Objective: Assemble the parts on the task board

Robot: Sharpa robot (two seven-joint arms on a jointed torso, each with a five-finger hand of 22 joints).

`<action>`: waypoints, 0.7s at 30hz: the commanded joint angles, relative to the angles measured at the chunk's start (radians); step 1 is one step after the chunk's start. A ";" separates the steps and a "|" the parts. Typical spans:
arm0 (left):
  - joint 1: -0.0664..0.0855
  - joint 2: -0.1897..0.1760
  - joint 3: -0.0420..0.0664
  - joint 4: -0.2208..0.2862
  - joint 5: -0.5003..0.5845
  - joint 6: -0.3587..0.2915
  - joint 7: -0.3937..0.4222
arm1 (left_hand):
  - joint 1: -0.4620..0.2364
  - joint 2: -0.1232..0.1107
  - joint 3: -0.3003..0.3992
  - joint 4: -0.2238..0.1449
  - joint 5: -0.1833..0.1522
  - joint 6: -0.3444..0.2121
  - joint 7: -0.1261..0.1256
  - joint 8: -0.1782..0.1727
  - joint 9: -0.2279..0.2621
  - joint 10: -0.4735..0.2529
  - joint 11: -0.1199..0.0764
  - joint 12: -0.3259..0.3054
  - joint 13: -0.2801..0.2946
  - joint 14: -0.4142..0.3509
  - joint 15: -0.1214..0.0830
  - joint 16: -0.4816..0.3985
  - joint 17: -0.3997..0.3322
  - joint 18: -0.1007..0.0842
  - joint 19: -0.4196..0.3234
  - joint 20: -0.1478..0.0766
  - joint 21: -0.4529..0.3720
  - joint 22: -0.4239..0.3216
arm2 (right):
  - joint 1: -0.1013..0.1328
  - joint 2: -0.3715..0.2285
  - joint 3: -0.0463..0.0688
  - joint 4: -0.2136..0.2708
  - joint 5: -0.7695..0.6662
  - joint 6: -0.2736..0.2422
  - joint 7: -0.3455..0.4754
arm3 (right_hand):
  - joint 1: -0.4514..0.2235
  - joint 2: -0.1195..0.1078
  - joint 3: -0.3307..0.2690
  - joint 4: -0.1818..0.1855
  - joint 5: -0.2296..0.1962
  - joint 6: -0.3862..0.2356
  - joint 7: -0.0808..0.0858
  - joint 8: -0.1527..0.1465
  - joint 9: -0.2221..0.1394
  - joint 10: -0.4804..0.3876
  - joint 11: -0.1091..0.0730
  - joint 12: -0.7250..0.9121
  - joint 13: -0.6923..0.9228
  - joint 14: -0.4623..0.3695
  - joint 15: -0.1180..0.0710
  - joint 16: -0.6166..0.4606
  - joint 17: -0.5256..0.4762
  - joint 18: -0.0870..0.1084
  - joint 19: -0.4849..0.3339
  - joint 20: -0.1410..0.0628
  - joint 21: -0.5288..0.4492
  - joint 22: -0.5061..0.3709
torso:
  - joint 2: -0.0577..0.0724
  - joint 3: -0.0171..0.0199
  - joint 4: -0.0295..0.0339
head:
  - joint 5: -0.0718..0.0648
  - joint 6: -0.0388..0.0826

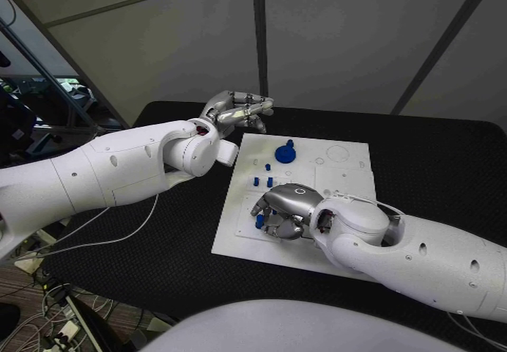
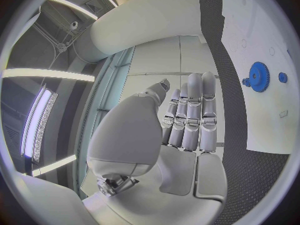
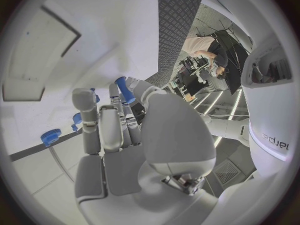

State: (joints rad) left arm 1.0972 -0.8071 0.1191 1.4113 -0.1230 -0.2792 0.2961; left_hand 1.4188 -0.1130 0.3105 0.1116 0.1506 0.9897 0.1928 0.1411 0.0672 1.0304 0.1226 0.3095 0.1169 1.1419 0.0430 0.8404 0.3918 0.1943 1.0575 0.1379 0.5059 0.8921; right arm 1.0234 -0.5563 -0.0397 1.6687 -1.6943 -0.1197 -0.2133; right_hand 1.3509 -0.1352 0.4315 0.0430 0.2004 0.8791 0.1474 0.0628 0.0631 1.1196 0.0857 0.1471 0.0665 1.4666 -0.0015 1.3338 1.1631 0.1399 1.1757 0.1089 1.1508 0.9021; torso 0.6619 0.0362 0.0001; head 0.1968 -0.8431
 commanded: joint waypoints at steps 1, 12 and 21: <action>0.002 -0.001 0.000 0.002 -0.005 0.012 0.004 | 0.009 0.007 -0.003 -0.005 0.000 -0.005 0.000 0.007 0.001 -0.006 -0.001 0.007 -0.002 -0.008 -0.001 -0.004 -0.002 -0.012 0.004 0.005 -0.005 -0.002 | 0.001 0.000 -0.001 0.002 -0.009 -0.022 0.004 | -0.003 -0.006 -0.006 0.001 -0.001 -0.015 -0.005 -0.002 0.001 -0.010 0.001 -0.005 0.000 0.032 0.005 0.000 -0.002 -0.003 -0.005 0.001 -0.005 -0.003 | 0.000 0.0003 -0.0001 | 0.001 0.000; 0.002 -0.003 0.000 0.001 -0.005 0.008 0.003 | 0.010 0.007 -0.003 -0.005 0.000 -0.005 0.000 0.007 0.001 -0.006 -0.001 0.007 -0.002 -0.008 -0.001 -0.005 -0.003 -0.012 0.004 0.005 -0.005 -0.002 | 0.000 -0.025 -0.001 0.019 0.012 -0.232 0.073 | -0.001 -0.020 -0.028 0.000 0.038 -0.092 -0.020 -0.003 0.000 -0.053 0.011 -0.001 0.000 0.017 0.014 -0.025 -0.045 0.011 -0.059 0.007 -0.062 -0.083 | -0.002 0.0004 -0.0008 | 0.000 0.010; 0.002 -0.006 0.000 -0.002 -0.005 0.008 0.002 | 0.010 0.007 -0.003 -0.005 0.000 -0.005 0.000 0.007 0.001 -0.006 -0.001 0.007 -0.002 -0.008 -0.001 -0.005 -0.003 -0.012 0.004 0.005 -0.005 -0.002 | 0.001 -0.171 0.014 0.123 0.154 -0.374 0.113 | -0.008 -0.014 -0.049 0.014 0.033 0.065 0.018 0.059 0.028 0.025 0.005 0.071 0.018 0.015 0.010 -0.034 -0.062 0.012 -0.057 0.006 -0.065 -0.084 | -0.006 -0.0008 -0.0040 | -0.043 0.029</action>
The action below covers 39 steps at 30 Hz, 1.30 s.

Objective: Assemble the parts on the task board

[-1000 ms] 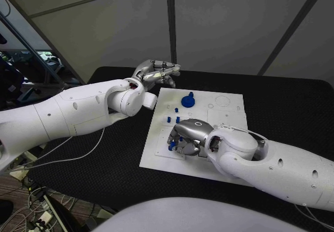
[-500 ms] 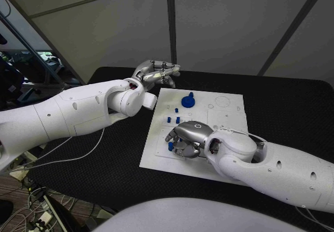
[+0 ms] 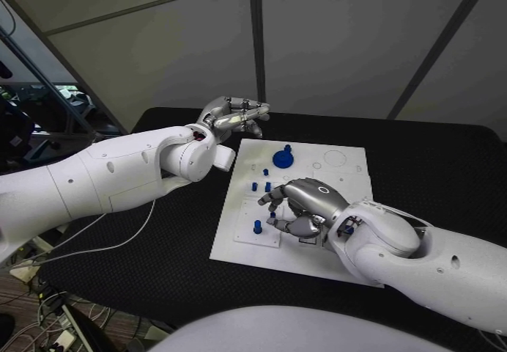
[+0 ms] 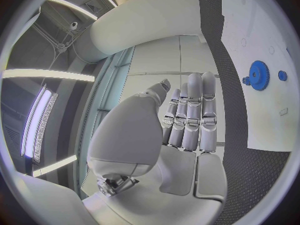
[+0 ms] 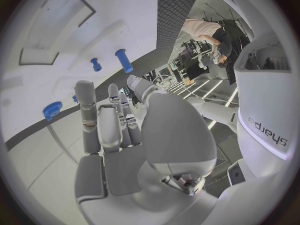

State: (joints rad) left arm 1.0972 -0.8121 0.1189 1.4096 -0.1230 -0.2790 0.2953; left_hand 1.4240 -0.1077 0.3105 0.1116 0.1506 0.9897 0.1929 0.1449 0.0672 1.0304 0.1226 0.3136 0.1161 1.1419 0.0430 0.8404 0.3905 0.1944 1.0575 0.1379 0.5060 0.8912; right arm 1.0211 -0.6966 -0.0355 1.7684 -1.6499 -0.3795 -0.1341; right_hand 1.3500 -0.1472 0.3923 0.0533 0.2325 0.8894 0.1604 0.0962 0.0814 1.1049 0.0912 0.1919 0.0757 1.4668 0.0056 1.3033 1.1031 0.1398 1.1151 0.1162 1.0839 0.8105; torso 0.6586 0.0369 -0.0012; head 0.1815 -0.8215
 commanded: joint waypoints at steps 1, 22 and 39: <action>0.002 -0.001 0.000 0.000 -0.005 0.009 0.003 | 0.004 0.002 -0.003 -0.005 0.000 -0.005 0.000 0.004 0.001 -0.006 -0.001 0.003 -0.001 -0.008 -0.001 -0.005 -0.002 -0.012 0.004 0.005 -0.005 -0.001 | 0.003 -0.059 0.019 0.040 0.149 -0.122 0.018 | -0.011 -0.004 -0.018 0.006 0.000 0.105 -0.005 0.051 0.020 0.101 -0.015 0.064 0.025 0.019 -0.006 0.003 0.008 0.010 0.017 -0.004 0.014 0.026 | -0.004 -0.0025 -0.0034 | -0.043 0.016; 0.005 -0.025 -0.007 0.008 -0.005 0.006 0.008 | 0.000 0.000 -0.009 -0.002 -0.001 -0.006 0.001 0.005 0.001 -0.007 0.000 0.005 -0.002 -0.008 0.000 -0.005 -0.003 -0.013 0.005 0.006 -0.008 -0.003 | -0.005 -0.413 0.049 0.176 0.236 -0.032 -0.327 | -0.099 0.013 -0.455 0.205 0.134 0.138 -0.070 0.206 0.131 0.351 -0.080 1.192 1.245 0.090 -0.060 0.235 0.392 -0.049 0.212 -0.059 0.220 0.327 | -0.019 -0.0060 -0.0425 | -0.200 0.040; 0.004 -0.027 -0.007 0.009 -0.005 0.008 0.010 | -0.001 0.001 -0.009 -0.001 -0.001 -0.006 0.000 0.005 0.001 -0.006 0.000 0.006 -0.002 -0.008 0.000 -0.005 -0.004 -0.013 0.005 0.006 -0.008 -0.003 | -0.085 -0.351 0.045 0.159 0.160 0.049 -0.408 | -0.137 0.030 -0.530 0.239 0.196 0.127 -0.075 0.252 0.163 0.357 -0.082 1.207 1.277 0.092 -0.061 0.242 0.406 -0.050 0.216 -0.059 0.226 0.339 | -0.018 -0.0073 -0.0428 | -0.189 0.023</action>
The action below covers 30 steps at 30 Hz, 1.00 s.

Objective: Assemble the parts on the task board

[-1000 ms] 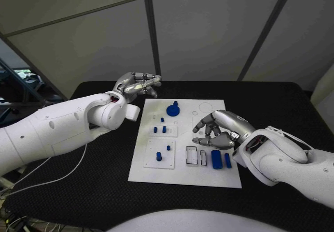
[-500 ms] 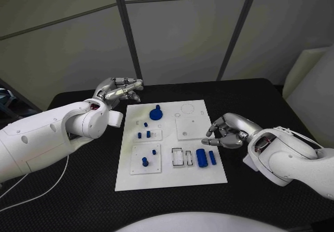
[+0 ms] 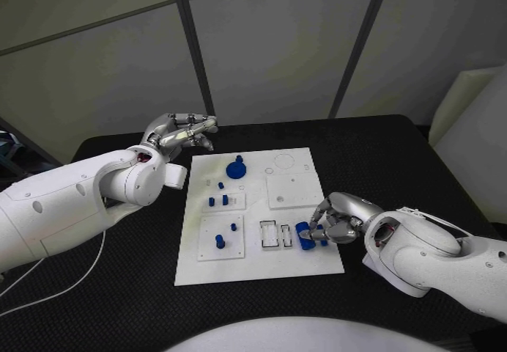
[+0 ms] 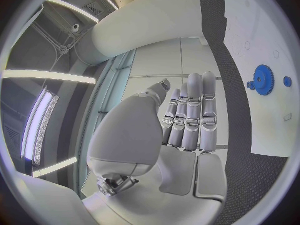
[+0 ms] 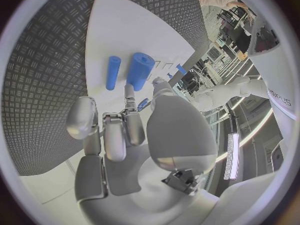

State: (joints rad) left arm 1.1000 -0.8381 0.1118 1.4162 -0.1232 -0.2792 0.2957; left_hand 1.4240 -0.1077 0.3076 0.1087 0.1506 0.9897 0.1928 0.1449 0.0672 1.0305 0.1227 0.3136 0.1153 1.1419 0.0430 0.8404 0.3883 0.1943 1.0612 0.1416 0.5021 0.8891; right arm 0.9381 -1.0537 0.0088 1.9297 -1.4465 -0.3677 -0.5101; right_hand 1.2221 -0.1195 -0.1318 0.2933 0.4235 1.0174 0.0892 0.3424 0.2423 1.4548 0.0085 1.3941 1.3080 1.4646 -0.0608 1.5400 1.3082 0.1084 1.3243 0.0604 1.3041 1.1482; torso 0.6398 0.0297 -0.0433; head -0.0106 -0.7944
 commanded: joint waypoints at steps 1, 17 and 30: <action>0.001 -0.001 0.000 0.002 -0.004 0.008 0.009 | -0.001 0.001 -0.007 0.002 -0.001 -0.006 0.000 0.005 0.001 -0.006 0.000 0.006 -0.001 -0.008 0.000 -0.005 -0.002 -0.013 0.002 0.002 -0.004 -0.001 | -0.004 0.010 0.000 -0.004 -0.048 0.038 -0.033 | -0.009 0.002 -0.007 -0.001 0.005 -0.001 -0.004 0.006 0.002 0.007 0.000 0.005 0.045 0.094 0.006 0.005 0.201 -0.019 0.007 -0.003 0.007 0.001 | 0.000 0.0002 -0.0009 | 0.003 -0.005; 0.001 -0.002 -0.001 0.003 -0.004 0.009 0.007 | -0.001 0.002 -0.007 0.002 0.000 -0.006 0.000 0.005 0.001 -0.006 -0.001 0.006 -0.001 -0.007 0.000 -0.005 -0.002 -0.013 0.002 0.002 -0.005 -0.002 | -0.018 0.061 0.000 -0.051 -0.075 0.077 -0.053 | -0.008 0.013 -0.010 -0.002 0.004 -0.002 -0.007 0.018 0.013 0.007 -0.002 0.005 0.049 0.094 0.004 0.006 0.203 -0.020 0.009 -0.004 0.009 0.006 | 0.001 -0.0006 0.0000 | 0.012 -0.008; 0.001 -0.007 -0.001 0.006 -0.004 0.009 0.006 | -0.001 0.002 -0.007 0.002 0.000 -0.006 0.000 0.005 0.001 -0.006 -0.001 0.006 -0.001 -0.007 0.000 -0.005 -0.002 -0.013 0.002 0.002 -0.005 -0.002 | -0.038 0.084 -0.001 -0.063 -0.076 0.122 -0.061 | 0.015 0.027 -0.012 -0.005 0.002 0.003 -0.013 0.039 0.031 0.009 -0.007 0.006 0.055 0.095 0.000 0.008 0.208 -0.021 0.011 -0.007 0.012 0.011 | 0.001 -0.0020 -0.0019 | 0.011 -0.010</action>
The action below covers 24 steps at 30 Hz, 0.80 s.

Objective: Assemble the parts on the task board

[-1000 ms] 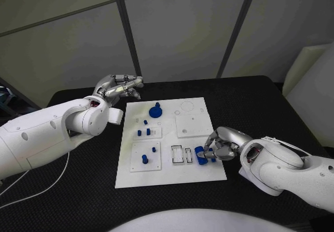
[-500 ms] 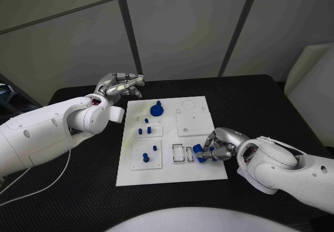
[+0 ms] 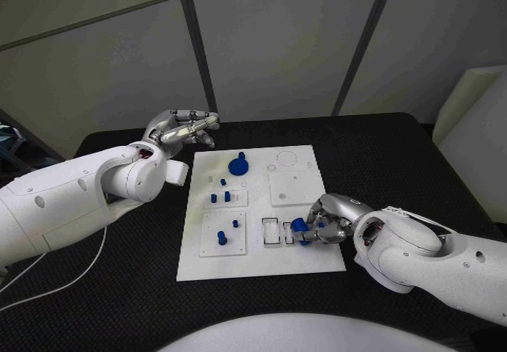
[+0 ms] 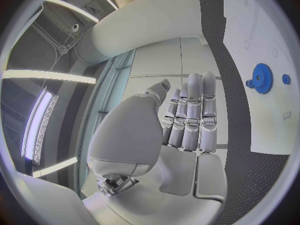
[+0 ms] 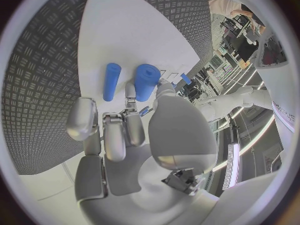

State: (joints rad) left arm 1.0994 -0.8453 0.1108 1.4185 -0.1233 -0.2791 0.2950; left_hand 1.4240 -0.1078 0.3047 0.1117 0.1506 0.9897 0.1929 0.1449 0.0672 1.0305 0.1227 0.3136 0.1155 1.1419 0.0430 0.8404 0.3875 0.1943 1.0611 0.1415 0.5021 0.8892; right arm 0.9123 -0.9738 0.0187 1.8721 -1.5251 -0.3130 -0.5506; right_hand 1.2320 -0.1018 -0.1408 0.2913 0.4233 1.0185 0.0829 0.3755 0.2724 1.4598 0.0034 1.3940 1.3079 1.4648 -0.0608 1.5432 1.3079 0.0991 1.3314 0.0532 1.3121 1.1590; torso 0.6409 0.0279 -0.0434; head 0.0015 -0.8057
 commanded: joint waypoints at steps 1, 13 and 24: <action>0.001 0.000 0.000 0.003 -0.004 0.009 0.006 | -0.001 0.002 -0.004 -0.001 0.000 -0.006 0.000 0.005 0.001 -0.006 -0.001 0.006 -0.001 -0.007 0.000 -0.005 -0.001 -0.013 0.002 0.002 -0.005 -0.002 | -0.013 0.004 -0.010 -0.005 -0.001 0.065 -0.022 | 0.007 0.011 -0.003 -0.003 0.003 0.002 -0.007 0.007 0.003 0.004 -0.002 0.005 0.055 0.095 0.000 0.005 0.208 -0.011 0.004 0.000 0.004 0.001 | -0.001 -0.0002 -0.0020 | -0.001 0.001; 0.001 -0.003 0.000 0.004 -0.004 0.009 0.007 | 0.000 0.002 -0.005 -0.001 0.000 -0.006 0.000 0.006 0.001 -0.007 -0.001 0.007 -0.002 -0.007 0.000 -0.005 -0.002 -0.013 0.002 0.002 -0.006 -0.002 | -0.014 -0.011 -0.010 0.016 0.028 0.006 -0.044 | 0.061 0.041 0.001 -0.008 0.075 -0.001 -0.012 0.024 0.031 0.008 -0.008 0.005 0.063 0.098 -0.006 0.012 0.224 -0.014 0.013 -0.006 0.013 0.015 | -0.002 -0.0003 -0.0018 | -0.002 0.005; 0.001 -0.003 0.000 0.004 -0.004 0.011 0.007 | 0.000 0.002 -0.005 -0.001 0.000 -0.006 0.000 0.006 0.001 -0.007 -0.001 0.007 -0.002 -0.007 0.000 -0.005 -0.002 -0.013 0.002 0.002 -0.006 -0.002 | -0.013 -0.038 -0.009 0.073 0.053 -0.160 0.002 | 0.065 0.059 -0.002 -0.004 0.108 0.013 -0.019 0.027 0.040 0.020 -0.014 0.017 0.081 0.101 -0.010 0.018 0.239 -0.017 0.022 -0.009 0.022 0.030 | 0.000 -0.0008 0.0010 | -0.003 0.014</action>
State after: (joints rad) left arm 1.0994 -0.8477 0.1105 1.4205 -0.1234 -0.2790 0.2950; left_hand 1.4240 -0.1077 0.3047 0.1117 0.1506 0.9897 0.1928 0.1449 0.0672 1.0305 0.1227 0.3147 0.1147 1.1419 0.0430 0.8404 0.3866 0.1943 1.0611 0.1415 0.5021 0.8878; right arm 0.8981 -1.0106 0.0091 1.9364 -1.4912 -0.3957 -0.5676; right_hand 1.2990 -0.0559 -0.1373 0.2876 0.5254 1.0160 0.0724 0.3989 0.3056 1.4651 -0.0019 1.4057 1.3078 1.4687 -0.0645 1.5576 1.3077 0.0925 1.3462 0.0464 1.3284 1.1878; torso 0.6395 0.0268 -0.0443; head -0.0015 -0.7935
